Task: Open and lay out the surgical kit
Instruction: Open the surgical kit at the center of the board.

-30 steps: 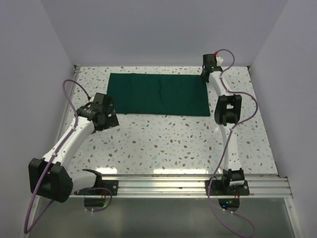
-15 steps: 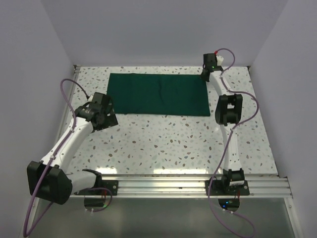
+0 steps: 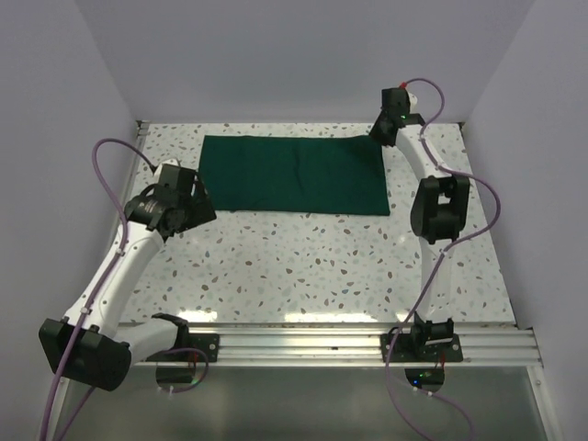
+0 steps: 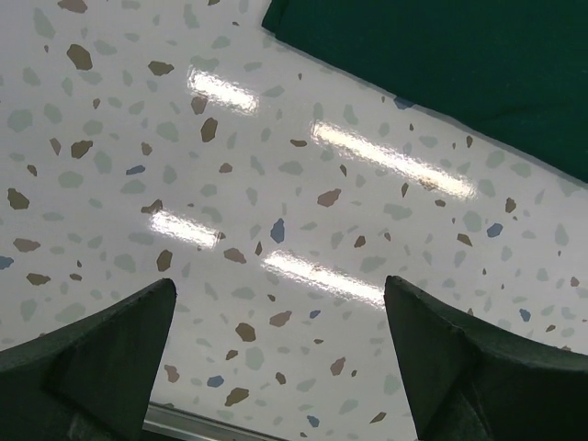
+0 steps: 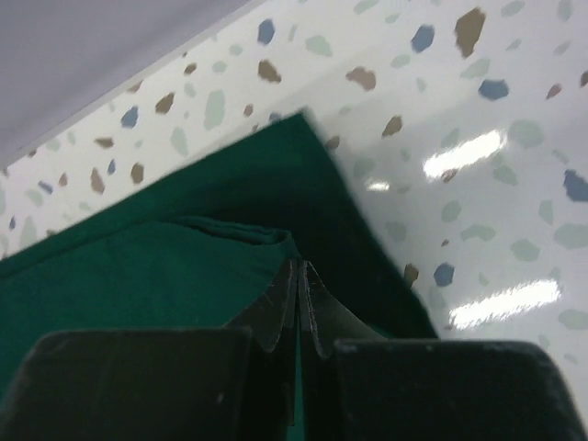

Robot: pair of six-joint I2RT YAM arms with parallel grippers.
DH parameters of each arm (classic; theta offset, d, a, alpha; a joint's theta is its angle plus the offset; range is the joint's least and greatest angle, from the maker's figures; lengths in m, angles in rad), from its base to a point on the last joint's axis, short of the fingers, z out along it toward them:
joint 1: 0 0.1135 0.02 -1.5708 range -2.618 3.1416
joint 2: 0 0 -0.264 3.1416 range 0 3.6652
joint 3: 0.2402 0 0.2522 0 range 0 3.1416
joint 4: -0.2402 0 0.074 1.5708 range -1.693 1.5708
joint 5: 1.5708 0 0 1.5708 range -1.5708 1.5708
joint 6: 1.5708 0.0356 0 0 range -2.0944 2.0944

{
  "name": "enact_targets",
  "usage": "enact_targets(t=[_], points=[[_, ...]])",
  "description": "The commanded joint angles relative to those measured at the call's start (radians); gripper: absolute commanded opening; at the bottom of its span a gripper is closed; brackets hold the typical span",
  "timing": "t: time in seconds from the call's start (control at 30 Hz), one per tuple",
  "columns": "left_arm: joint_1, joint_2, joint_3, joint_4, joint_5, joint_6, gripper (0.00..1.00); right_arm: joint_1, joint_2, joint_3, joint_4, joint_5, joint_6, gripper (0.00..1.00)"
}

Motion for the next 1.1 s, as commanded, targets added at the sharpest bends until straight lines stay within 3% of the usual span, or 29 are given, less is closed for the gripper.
enact_targets(t=[0.0, 0.13, 0.27, 0.53, 0.83, 1.07], points=[[-0.002, -0.018, 0.066, 0.0, 0.006, -0.007, 1.0, 0.039, -0.153, -0.127, 0.029, -0.144, 0.049, 0.0], [0.0, 0.01, 0.129, 0.029, 0.014, -0.002, 1.0, 0.121, -0.401, -0.448, 0.109, -0.292, 0.082, 0.0], [0.0, 0.08, 0.21, 0.055, 0.055, 0.008, 1.0, 0.191, -0.633, -0.72, 0.132, -0.299, 0.089, 0.0], [0.0, 0.17, 0.341, 0.091, 0.077, 0.008, 1.0, 0.205, -1.051, -1.122, -0.11, -0.32, 0.028, 0.0], [0.0, 0.188, 0.424, 0.063, -0.075, -0.136, 1.0, 0.224, -1.514, -1.338, -0.487, -0.306, -0.056, 0.0], [-0.002, 0.148, 0.424, 0.055, -0.132, -0.194, 1.0, 0.225, -1.601, -1.289, -0.711, -0.304, -0.058, 0.0]])
